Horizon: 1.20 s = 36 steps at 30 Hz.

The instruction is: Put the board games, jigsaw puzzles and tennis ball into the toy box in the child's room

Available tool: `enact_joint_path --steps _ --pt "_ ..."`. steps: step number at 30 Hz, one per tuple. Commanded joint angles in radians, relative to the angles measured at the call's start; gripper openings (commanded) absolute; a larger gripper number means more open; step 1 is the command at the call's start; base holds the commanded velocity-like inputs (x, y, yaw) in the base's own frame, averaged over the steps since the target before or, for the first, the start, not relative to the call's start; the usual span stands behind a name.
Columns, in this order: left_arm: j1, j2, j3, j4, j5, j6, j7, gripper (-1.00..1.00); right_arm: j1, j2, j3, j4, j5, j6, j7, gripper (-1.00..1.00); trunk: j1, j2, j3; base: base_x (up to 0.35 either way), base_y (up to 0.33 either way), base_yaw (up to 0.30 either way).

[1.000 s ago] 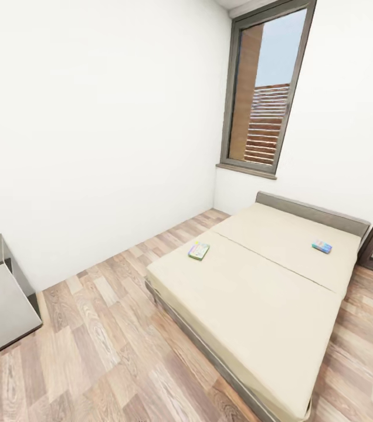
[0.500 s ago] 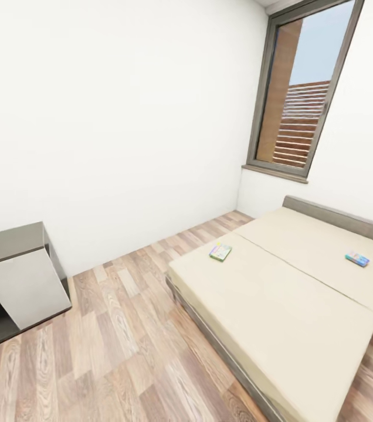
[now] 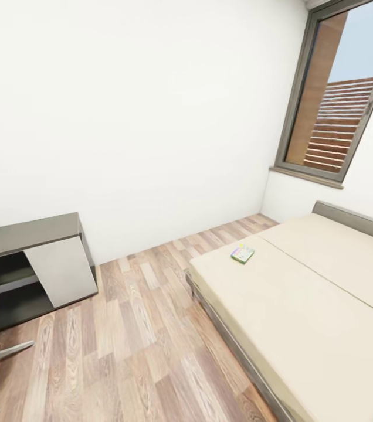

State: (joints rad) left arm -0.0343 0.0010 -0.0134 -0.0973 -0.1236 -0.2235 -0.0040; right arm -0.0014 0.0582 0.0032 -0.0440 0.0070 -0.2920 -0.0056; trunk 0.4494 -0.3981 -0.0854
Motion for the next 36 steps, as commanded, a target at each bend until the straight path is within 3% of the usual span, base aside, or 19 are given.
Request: enact_joint_path --steps 1,16,36 --pt "-0.001 0.000 0.000 0.001 -0.007 -0.004 0.000 1.00 0.000 0.000 0.000 0.000 0.001 -0.003 -0.001 1.00 0.001 -0.002 -0.002 -0.005 -0.001 0.282" --pt "-0.001 0.000 0.000 0.002 -0.006 -0.004 0.001 1.00 0.000 0.000 0.001 0.000 0.001 -0.003 -0.001 1.00 0.001 -0.002 -0.002 -0.001 -0.138 0.282" --pt "-0.001 0.000 0.000 0.002 -0.006 -0.004 0.001 1.00 0.000 0.000 0.000 -0.001 0.001 -0.004 -0.001 1.00 0.001 -0.002 -0.002 -0.090 -0.010 0.265"
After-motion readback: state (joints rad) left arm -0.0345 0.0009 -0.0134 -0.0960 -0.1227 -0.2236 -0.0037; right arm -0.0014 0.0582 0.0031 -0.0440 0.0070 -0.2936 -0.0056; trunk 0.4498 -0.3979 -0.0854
